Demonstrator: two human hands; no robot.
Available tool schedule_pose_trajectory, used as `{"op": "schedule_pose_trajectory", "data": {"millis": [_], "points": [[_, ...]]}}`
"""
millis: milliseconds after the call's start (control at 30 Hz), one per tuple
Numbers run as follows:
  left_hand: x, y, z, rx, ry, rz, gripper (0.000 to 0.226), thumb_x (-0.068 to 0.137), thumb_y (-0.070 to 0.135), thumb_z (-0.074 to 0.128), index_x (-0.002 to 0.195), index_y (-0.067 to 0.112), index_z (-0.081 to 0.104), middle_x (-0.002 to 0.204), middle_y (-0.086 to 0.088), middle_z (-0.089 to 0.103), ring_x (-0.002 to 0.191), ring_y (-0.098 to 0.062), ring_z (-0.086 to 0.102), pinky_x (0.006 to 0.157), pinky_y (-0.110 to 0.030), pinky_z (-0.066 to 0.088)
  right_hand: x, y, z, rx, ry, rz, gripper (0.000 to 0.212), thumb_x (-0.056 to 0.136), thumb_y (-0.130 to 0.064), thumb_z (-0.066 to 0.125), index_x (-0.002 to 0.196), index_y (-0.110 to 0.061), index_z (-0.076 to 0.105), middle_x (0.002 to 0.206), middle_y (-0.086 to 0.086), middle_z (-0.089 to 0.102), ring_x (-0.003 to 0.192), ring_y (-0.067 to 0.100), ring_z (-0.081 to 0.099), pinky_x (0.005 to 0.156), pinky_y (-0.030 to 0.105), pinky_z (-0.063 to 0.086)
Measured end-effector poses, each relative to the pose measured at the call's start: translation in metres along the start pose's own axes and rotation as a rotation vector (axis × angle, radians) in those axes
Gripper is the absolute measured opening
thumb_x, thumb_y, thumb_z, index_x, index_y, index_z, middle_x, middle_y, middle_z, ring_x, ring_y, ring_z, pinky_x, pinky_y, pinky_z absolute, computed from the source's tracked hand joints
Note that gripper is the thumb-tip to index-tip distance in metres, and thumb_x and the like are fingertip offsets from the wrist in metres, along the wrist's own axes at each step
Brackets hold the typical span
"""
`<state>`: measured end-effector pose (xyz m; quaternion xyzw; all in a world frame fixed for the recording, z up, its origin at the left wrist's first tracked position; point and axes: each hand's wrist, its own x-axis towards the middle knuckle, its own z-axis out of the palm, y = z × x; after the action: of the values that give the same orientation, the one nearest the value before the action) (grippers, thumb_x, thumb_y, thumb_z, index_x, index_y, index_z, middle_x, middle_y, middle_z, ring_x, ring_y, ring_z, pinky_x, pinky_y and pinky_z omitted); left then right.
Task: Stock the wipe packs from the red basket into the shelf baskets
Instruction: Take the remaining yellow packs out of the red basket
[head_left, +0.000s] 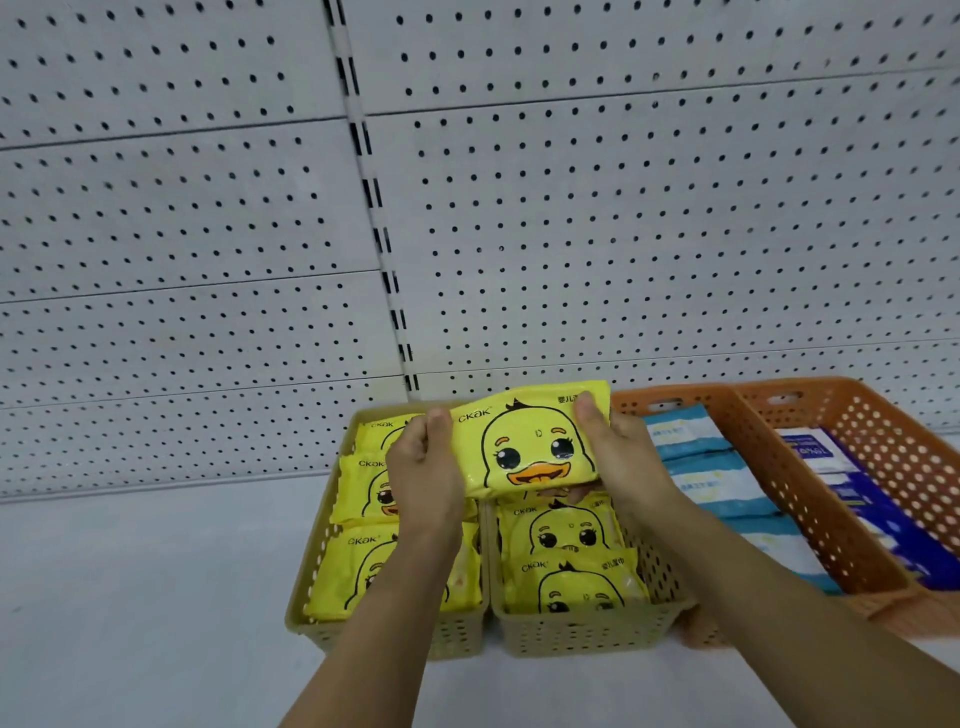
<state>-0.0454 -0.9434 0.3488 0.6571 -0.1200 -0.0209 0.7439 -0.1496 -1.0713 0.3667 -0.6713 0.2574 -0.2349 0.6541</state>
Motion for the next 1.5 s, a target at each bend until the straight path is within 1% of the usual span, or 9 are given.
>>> {"op": "schedule_pose_trajectory", "data": {"millis": [200,300,400,567,700,767,1033,1333,1500], "points": [[0.017,-0.008,0.012,0.163,-0.103,-0.039,0.038,0.101,0.033,0.041,0.083,0.002,0.051,0.066,-0.008,0.048,0.062,-0.022,0.042,0.058,-0.037,0.036,0.028,-0.003,-0.014,0.07,0.127,0.15,0.041,0.096,-0.044,0.048,0.095,-0.004,0.059,0.076,0.012,0.067,0.052,0.022,0.064,0.044,0.031,0.053],[0.022,-0.009,0.006,0.498,-0.305,-0.023,0.027,0.098,0.032,0.049,0.12,0.016,0.052,0.108,-0.001,0.064,0.093,-0.019,0.059,0.082,-0.038,0.048,0.042,-0.004,-0.023,0.011,0.255,0.055,0.032,0.099,-0.038,0.044,0.089,-0.011,0.058,0.086,0.013,0.068,0.065,0.022,0.068,0.049,0.034,0.058],[0.01,-0.02,-0.002,0.791,-0.504,0.03,0.057,0.092,0.038,0.059,0.142,0.02,0.037,0.141,0.003,0.043,0.134,-0.018,0.036,0.105,-0.036,0.034,0.06,0.005,-0.021,-0.221,0.194,0.054,0.035,0.1,-0.035,0.042,0.095,-0.005,0.058,0.092,0.018,0.067,0.07,0.025,0.068,0.051,0.038,0.059],[-0.002,-0.046,-0.006,1.118,-0.624,0.098,0.08,0.097,0.043,0.05,0.156,0.019,0.001,0.164,0.003,0.002,0.15,-0.014,0.0,0.122,-0.037,0.0,0.077,0.034,0.001,-0.421,0.104,0.226,0.038,0.098,-0.035,0.047,0.12,-0.004,0.046,0.11,0.015,0.056,0.08,0.031,0.064,0.06,0.043,0.059],[-0.004,-0.05,-0.006,1.119,-0.623,0.136,0.072,0.101,0.037,0.042,0.155,0.019,-0.001,0.164,0.005,-0.003,0.15,-0.01,-0.004,0.12,-0.035,-0.004,0.075,0.06,0.005,-1.215,0.097,-0.2,0.071,0.09,-0.028,0.063,0.145,-0.007,0.023,0.137,0.023,0.039,0.127,0.036,0.04,0.103,0.043,0.039],[-0.005,-0.051,-0.006,1.143,-0.616,0.153,0.069,0.102,0.035,0.038,0.155,0.019,-0.003,0.163,0.006,-0.006,0.149,-0.009,-0.006,0.12,-0.034,-0.006,0.071,0.072,0.008,-1.447,0.016,-0.317,0.065,0.092,-0.031,0.058,0.147,-0.018,0.026,0.151,0.02,0.024,0.14,0.036,0.02,0.113,0.048,0.025],[-0.006,-0.054,-0.008,1.146,-0.627,0.178,0.064,0.103,0.032,0.028,0.155,0.017,-0.006,0.163,0.006,-0.01,0.149,-0.007,-0.01,0.119,-0.034,-0.009,0.075,0.102,0.01,-1.335,-0.465,0.199,0.073,0.094,-0.063,0.025,0.15,-0.036,-0.012,0.156,0.003,-0.025,0.144,0.028,-0.023,0.117,0.05,-0.006],[-0.004,-0.05,-0.018,1.129,-0.75,0.146,0.072,0.101,0.05,0.031,0.156,0.016,-0.002,0.164,0.0,-0.006,0.151,-0.016,-0.001,0.121,-0.039,-0.001,-0.017,0.056,0.019,-0.979,-0.309,0.238,0.064,0.095,-0.047,0.047,0.15,-0.023,0.024,0.159,0.003,0.018,0.144,0.022,0.021,0.114,0.038,0.025],[-0.052,-0.038,-0.065,1.103,-0.679,0.447,0.057,0.097,0.055,0.029,0.144,0.025,0.04,0.15,0.006,0.041,0.138,-0.016,0.037,0.112,-0.037,0.033,-0.1,0.056,0.024,-1.293,0.058,-0.12,0.044,0.096,-0.05,0.034,0.129,-0.028,0.053,0.127,-0.003,0.06,0.116,0.021,0.055,0.098,0.039,0.042]]}}
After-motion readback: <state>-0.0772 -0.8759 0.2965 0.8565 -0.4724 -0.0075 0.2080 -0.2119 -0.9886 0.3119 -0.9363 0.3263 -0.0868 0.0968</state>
